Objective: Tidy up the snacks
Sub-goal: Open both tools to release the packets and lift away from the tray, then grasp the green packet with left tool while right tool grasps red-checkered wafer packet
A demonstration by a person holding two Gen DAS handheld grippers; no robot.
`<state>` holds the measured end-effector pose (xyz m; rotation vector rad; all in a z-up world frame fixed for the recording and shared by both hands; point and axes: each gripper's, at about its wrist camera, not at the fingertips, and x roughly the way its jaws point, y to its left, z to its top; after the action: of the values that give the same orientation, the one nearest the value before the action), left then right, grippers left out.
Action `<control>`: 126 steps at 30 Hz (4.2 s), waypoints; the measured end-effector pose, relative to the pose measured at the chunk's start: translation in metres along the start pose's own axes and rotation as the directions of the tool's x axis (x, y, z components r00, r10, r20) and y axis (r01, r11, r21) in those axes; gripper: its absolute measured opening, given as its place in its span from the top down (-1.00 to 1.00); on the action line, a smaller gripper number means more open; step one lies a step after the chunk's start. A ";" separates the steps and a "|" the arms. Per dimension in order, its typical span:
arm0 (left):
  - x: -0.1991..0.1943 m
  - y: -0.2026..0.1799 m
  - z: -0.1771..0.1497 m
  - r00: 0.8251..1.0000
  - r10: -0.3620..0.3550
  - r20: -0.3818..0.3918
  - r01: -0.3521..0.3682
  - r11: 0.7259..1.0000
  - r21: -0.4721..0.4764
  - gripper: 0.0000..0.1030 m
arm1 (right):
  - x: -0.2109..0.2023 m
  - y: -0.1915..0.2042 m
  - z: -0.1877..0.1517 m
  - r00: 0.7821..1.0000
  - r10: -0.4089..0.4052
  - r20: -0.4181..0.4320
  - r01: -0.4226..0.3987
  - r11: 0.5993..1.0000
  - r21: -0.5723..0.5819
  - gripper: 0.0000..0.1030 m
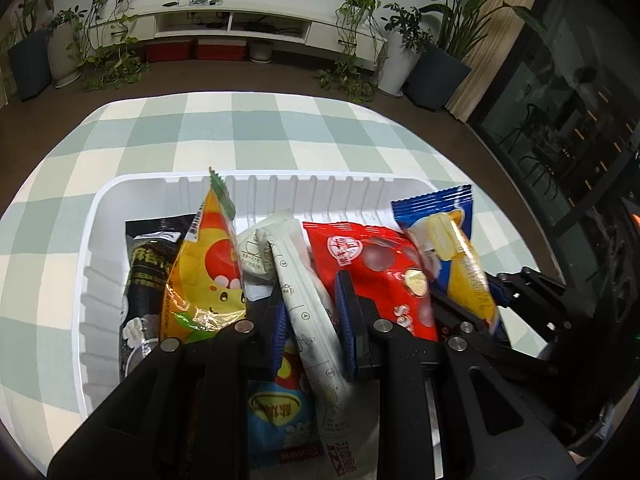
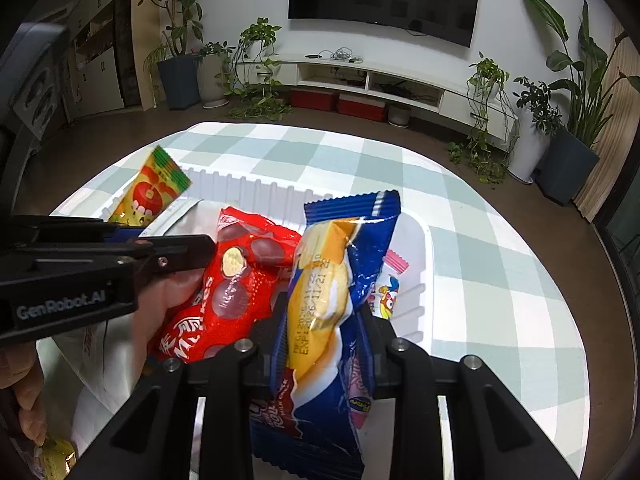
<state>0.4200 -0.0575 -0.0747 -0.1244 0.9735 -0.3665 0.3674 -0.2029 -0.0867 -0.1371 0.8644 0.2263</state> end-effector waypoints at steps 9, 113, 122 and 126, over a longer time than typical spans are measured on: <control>0.001 0.003 0.002 1.000 0.018 0.007 -0.018 1.000 0.001 0.58 | -0.009 0.007 0.002 1.000 -0.010 -0.005 0.010 0.999 -0.033 0.14; -0.187 0.059 -0.221 0.996 0.084 -0.021 -0.085 0.996 -0.019 0.51 | -0.136 0.059 -0.134 0.946 0.321 -0.040 -0.266 0.842 0.469 -0.14; -0.200 0.057 -0.239 0.999 0.041 -0.005 -0.041 0.998 -0.040 0.51 | -0.087 0.065 -0.111 0.893 0.418 -0.166 -0.244 0.760 0.603 -0.13; -0.198 0.057 -0.242 0.999 0.034 -0.008 -0.034 0.999 -0.041 0.51 | -0.081 0.073 -0.099 0.905 0.374 -0.202 -0.211 0.808 0.551 -0.13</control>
<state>0.1336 0.0808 -0.0707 -0.1439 0.9897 -0.3163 0.2253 -0.1646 -0.0907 0.4914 1.2282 0.2606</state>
